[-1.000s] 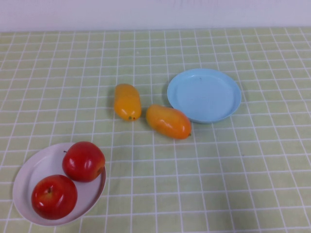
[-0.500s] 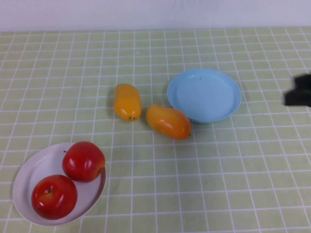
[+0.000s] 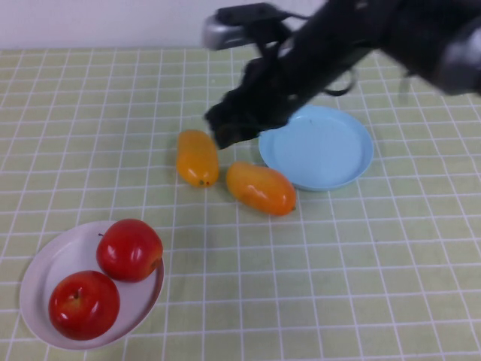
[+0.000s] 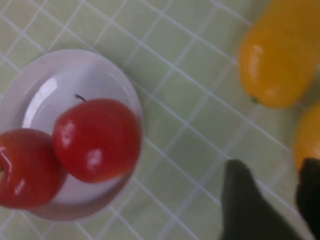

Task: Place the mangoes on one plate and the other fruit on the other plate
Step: Put another type of fruit in the right plate

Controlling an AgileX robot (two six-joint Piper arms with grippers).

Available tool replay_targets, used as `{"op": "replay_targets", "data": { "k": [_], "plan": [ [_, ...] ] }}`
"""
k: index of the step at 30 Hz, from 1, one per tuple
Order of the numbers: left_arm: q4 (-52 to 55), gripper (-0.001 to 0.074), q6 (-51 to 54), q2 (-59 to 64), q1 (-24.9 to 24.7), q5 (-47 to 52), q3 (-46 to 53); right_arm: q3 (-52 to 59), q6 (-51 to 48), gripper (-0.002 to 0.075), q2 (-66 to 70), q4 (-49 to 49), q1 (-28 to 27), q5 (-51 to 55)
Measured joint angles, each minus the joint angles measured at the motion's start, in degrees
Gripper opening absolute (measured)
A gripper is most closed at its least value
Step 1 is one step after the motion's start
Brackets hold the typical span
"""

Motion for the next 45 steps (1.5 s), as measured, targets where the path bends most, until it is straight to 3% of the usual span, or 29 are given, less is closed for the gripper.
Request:
{"op": "replay_targets", "data": {
  "k": [6, 10, 19, 45],
  "plan": [
    [0.03, 0.0004, 0.00, 0.00, 0.00, 0.00, 0.00, -15.18, 4.79, 0.0504, 11.55, -0.57, 2.47, 3.87],
    [0.03, 0.0004, 0.00, 0.00, 0.00, 0.00, 0.00, -21.23, 8.93, 0.0610, 16.01, -2.56, 2.47, 4.35],
    [0.03, 0.0004, 0.00, 0.00, 0.00, 0.00, 0.00, -22.60, 15.99, 0.0636, 21.39, -10.05, 2.69, -0.56],
    [0.03, 0.0004, 0.00, 0.00, 0.00, 0.00, 0.00, -22.99, 16.48, 0.0637, 23.53, -10.60, 3.42, -7.77]
  ]
}}
